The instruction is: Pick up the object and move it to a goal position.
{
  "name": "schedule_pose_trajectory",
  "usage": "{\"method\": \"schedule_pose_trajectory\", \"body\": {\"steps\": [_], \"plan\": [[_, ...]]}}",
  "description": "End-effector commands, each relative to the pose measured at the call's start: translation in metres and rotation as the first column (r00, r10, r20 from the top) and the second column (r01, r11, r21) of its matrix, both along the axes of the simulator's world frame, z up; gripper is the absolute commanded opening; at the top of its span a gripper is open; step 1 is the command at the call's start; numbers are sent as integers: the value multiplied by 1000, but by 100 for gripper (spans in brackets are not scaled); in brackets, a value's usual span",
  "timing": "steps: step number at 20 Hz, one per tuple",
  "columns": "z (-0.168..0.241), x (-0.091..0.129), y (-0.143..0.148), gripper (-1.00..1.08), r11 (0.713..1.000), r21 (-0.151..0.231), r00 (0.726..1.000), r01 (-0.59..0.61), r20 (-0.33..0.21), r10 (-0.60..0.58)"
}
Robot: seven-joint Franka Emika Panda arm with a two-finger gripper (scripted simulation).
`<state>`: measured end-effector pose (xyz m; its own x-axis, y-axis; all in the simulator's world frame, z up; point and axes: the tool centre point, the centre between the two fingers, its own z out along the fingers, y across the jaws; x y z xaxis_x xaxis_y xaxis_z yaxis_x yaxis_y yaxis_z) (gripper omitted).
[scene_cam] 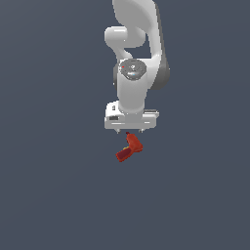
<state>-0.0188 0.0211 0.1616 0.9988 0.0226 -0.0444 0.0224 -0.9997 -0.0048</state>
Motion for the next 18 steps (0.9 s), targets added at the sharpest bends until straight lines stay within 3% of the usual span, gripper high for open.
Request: {"method": "schedule_pose_trajectory", "body": {"steps": [1,8,18], "plan": [[0,0,0,108,1000,0,1000,0,0,0],[0,-1,-15,108,1000,-1,1000,26,-8,-26],[-8,-3,-13,108,1000,12,1000,-14,-1,14]]}}
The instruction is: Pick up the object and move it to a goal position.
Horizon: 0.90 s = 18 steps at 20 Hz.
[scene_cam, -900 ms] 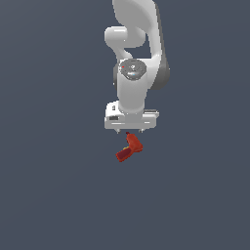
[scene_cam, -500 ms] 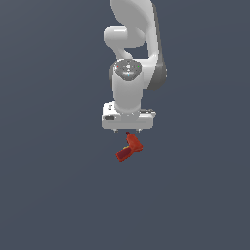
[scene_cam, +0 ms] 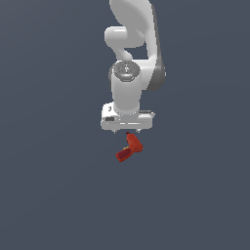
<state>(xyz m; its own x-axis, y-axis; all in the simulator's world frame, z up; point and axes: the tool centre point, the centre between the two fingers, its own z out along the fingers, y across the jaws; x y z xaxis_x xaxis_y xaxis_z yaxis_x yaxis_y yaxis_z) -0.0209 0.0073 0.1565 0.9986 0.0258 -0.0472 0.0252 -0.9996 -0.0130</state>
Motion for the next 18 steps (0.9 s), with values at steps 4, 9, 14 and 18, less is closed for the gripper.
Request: {"method": "schedule_pose_trajectory", "body": {"steps": [4,9,14,18], "plan": [[-11,-3,2,108,998,18,998,-58,10,57],[-27,-7,6,108,989,41,990,-140,28,139],[-46,-13,10,108,968,65,969,-244,58,240],[-61,-19,13,108,942,80,944,-326,86,319]]}}
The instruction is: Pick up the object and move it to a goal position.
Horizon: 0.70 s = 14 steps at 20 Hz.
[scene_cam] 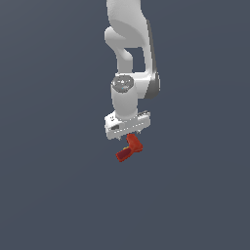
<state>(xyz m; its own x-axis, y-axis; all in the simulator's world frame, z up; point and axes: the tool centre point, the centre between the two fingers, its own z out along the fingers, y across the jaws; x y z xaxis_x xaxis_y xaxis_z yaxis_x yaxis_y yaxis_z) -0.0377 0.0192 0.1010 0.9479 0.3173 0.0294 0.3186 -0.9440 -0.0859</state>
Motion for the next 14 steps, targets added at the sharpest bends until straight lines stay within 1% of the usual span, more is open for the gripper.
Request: {"method": "schedule_pose_trajectory", "body": {"steps": [1,7,14], "plan": [[-9,-4,2,108,998,13,998,-53,16,53],[-27,-13,7,108,986,34,985,-165,54,163],[-40,-20,10,108,968,44,966,-247,86,242]]}}
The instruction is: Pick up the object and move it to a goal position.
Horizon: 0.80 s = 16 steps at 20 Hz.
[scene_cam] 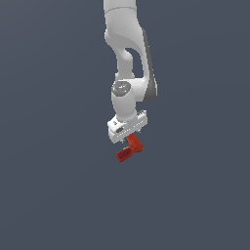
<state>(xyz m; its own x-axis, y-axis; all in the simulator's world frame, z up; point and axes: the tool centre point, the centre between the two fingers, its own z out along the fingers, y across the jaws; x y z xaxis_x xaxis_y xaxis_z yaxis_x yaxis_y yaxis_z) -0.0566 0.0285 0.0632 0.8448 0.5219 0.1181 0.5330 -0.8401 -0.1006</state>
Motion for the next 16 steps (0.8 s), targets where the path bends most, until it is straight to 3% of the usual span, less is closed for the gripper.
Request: {"method": "schedule_pose_trajectory", "body": {"steps": [1,16], "plan": [[-3,-2,1,108,1000,4,1000,-24,9,24],[-21,-4,4,108,999,8,999,-46,18,46]]}}
